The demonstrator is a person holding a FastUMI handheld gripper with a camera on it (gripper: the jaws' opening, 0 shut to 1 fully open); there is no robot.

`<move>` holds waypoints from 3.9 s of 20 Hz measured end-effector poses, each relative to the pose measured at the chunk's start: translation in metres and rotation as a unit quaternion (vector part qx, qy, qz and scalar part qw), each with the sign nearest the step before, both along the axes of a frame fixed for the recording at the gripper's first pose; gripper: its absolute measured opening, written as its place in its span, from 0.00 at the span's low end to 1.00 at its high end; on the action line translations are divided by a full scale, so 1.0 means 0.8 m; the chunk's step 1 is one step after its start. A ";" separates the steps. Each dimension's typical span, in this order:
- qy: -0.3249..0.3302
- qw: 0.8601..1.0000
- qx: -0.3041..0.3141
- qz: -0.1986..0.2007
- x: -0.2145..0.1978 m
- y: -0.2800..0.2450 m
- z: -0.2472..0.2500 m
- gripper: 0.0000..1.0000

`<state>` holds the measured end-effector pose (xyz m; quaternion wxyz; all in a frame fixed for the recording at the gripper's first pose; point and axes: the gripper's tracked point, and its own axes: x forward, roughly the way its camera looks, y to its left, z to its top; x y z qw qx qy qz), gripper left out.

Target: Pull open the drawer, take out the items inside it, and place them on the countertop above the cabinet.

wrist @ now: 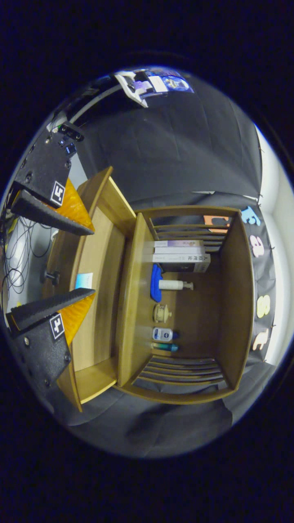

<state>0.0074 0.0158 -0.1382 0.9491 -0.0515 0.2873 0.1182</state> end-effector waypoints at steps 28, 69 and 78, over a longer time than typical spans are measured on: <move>0.448 0.881 -0.074 -0.134 0.089 -0.035 -0.191 0.72; 0.238 0.962 -0.010 -0.133 0.237 -0.025 0.057 0.43; 0.185 0.971 -0.005 -0.149 0.306 -0.032 0.049 0.43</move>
